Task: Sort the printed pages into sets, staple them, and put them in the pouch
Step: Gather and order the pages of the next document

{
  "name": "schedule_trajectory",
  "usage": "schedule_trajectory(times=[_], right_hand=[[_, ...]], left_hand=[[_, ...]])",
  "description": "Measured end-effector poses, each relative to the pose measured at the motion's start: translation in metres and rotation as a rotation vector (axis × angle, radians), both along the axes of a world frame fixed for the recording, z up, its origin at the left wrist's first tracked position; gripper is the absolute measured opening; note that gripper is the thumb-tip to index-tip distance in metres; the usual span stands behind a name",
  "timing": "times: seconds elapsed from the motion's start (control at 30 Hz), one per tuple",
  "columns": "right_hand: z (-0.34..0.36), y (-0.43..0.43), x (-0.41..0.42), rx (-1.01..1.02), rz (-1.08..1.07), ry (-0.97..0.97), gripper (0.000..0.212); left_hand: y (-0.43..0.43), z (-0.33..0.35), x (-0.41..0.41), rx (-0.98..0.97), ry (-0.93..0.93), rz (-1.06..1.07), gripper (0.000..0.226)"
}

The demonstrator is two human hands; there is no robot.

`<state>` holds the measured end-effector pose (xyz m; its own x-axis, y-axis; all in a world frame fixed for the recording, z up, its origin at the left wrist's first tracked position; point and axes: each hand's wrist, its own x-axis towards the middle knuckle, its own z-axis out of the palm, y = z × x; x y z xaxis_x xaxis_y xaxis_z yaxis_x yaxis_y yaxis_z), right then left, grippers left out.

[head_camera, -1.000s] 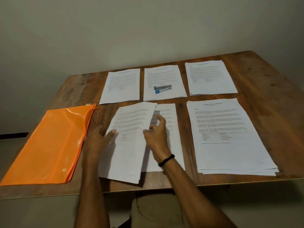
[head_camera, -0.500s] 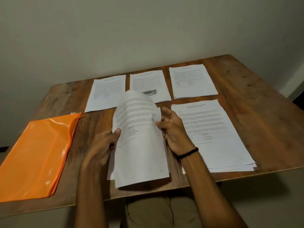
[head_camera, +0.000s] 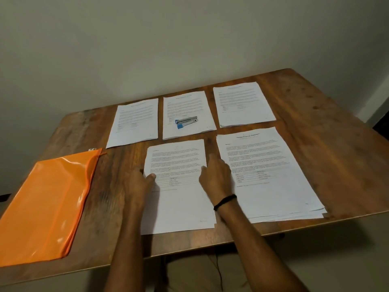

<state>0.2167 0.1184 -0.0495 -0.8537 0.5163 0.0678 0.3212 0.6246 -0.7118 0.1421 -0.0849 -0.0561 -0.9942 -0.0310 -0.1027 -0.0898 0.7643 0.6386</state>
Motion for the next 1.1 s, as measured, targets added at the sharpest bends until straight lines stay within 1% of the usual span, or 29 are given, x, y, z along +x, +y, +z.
schedule_trajectory(times=[0.07,0.13,0.17,0.2,0.23,0.3,0.37,0.4,0.43,0.47,0.53,0.6,0.63,0.73,0.8,0.83,0.87,0.93,0.97,1.03,1.1], right_hand=[[0.008,0.018,0.006,0.035,-0.056,-0.041,0.036],[0.016,0.046,0.013,0.055,-0.172,-0.065,0.044],[0.019,0.063,0.016,0.083,-0.247,-0.089,0.045],[0.019,0.081,0.019,0.122,-0.33,-0.13,0.047],[0.018,0.1,0.022,0.154,-0.419,-0.185,0.051],[0.013,0.136,0.028,0.164,-0.58,-0.304,0.062],[0.01,0.157,0.034,0.144,-0.648,-0.377,0.065],[0.008,0.162,0.036,0.141,-0.642,-0.387,0.063],[0.009,0.163,0.038,0.143,-0.618,-0.387,0.061],[0.009,0.163,0.038,0.143,-0.591,-0.381,0.058],[0.008,0.162,0.038,0.126,-0.537,-0.378,0.055],[0.008,0.166,0.04,0.118,-0.49,-0.393,0.054],[0.01,0.17,0.042,0.092,-0.467,-0.398,0.058],[0.015,0.191,0.042,-0.142,-0.39,-0.359,0.075],[0.015,0.206,0.042,-0.279,-0.288,-0.302,0.077],[0.014,0.213,0.044,-0.332,-0.25,-0.267,0.071],[0.014,0.216,0.048,-0.408,-0.221,-0.209,0.059],[0.02,0.215,0.062,-0.581,-0.113,-0.123,0.028],[0.026,0.212,0.069,-0.63,-0.062,-0.109,0.024],[0.027,0.211,0.076,-0.696,0.033,-0.066,0.031],[0.032,0.207,0.077,-0.749,0.047,-0.039,0.037]], left_hand=[[0.001,0.004,0.005,-0.033,-0.004,0.016,0.043],[0.014,0.014,0.014,-0.074,0.067,0.023,0.045],[0.028,0.02,0.022,-0.062,0.115,0.02,0.046],[0.045,0.026,0.029,-0.009,0.143,0.004,0.045],[0.063,0.031,0.038,0.038,0.154,-0.034,0.043],[0.101,0.033,0.052,0.074,0.14,-0.174,0.038],[0.136,0.028,0.066,0.051,0.108,-0.339,0.025],[0.151,0.026,0.074,0.032,0.095,-0.412,0.02],[0.162,0.023,0.081,0.012,0.084,-0.469,0.02],[0.171,0.019,0.086,-0.003,0.076,-0.502,0.025],[0.182,0.013,0.092,-0.032,0.064,-0.504,0.039],[0.186,0.011,0.093,-0.021,0.054,-0.466,0.04],[0.188,0.01,0.093,-0.027,0.062,-0.461,0.041],[0.188,0.006,0.092,-0.079,0.073,-0.467,0.049],[0.188,0.005,0.09,-0.078,0.055,-0.453,0.049],[0.188,0.004,0.09,-0.077,0.052,-0.45,0.048],[0.188,0.004,0.09,-0.076,0.049,-0.447,0.048],[0.187,0.003,0.09,-0.07,0.038,-0.444,0.049],[0.187,0.003,0.089,-0.063,0.037,-0.442,0.048],[0.186,0.004,0.089,-0.054,0.032,-0.446,0.048],[0.183,0.006,0.087,-0.006,-0.003,-0.463,0.05]])
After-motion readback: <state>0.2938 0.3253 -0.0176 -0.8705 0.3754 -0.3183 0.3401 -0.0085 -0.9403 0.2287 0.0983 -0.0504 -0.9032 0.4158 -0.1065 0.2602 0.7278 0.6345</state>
